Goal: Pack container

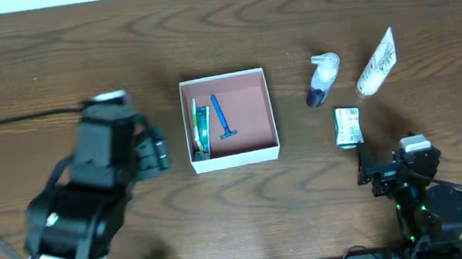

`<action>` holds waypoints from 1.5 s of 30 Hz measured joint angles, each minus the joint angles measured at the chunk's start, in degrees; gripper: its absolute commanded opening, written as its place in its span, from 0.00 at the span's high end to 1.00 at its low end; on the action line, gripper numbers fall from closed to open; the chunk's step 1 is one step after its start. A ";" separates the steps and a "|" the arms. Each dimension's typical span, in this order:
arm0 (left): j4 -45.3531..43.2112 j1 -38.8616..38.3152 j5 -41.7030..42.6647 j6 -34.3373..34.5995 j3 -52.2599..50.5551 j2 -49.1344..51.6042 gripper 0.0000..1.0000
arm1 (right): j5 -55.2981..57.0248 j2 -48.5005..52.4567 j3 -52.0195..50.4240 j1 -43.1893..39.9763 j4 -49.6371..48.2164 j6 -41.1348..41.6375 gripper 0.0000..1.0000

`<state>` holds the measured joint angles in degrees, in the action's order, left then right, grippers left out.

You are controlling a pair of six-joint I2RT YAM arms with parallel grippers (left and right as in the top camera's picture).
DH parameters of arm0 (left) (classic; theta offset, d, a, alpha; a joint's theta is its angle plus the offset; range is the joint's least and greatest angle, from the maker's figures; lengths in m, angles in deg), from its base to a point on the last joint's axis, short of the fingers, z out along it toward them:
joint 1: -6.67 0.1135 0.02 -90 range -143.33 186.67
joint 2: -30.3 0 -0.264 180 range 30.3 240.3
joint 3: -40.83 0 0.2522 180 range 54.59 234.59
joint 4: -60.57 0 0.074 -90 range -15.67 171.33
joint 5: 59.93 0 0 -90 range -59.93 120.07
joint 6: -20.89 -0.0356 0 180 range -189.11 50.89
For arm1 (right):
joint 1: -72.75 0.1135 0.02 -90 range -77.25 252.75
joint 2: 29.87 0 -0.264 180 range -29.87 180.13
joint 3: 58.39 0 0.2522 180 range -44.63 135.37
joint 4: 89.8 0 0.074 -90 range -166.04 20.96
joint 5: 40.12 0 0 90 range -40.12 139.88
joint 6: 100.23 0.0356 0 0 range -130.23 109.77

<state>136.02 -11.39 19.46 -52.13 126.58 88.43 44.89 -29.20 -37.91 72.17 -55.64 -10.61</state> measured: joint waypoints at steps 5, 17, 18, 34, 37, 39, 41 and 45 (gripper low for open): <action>3.34 5.27 -2.75 -0.26 0.00 -4.57 0.02 | -9.16 -0.04 0.00 0.00 -1.07 6.62 0.01; 5.01 6.78 -3.56 -0.28 0.00 -5.62 0.02 | -23.96 6.80 12.72 0.00 -0.70 17.29 0.01; 4.98 6.78 -3.54 -0.28 0.00 -5.62 0.02 | -23.91 8.94 15.76 0.00 -0.33 17.40 0.01; 5.01 6.82 -3.56 -0.28 0.00 -5.64 0.02 | -26.18 55.47 55.56 1.33 31.69 5.55 0.01; 4.98 6.82 -3.56 -0.26 0.00 -5.62 0.02 | -21.92 62.16 60.96 3.10 32.94 5.64 0.01; 5.01 6.82 -3.56 -0.28 0.00 -5.62 0.02 | -17.77 66.82 65.42 4.74 34.21 5.95 0.01; 5.01 6.82 -3.56 -0.26 0.00 -5.62 0.02 | -13.27 71.95 70.03 6.36 35.54 6.51 0.01; 5.03 6.82 -3.56 -0.28 0.00 -5.62 0.02 | -5.64 81.99 77.05 8.68 36.85 8.37 0.01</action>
<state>141.05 -4.57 15.89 -52.42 126.58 82.81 39.25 52.78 39.14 80.84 -18.79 -2.24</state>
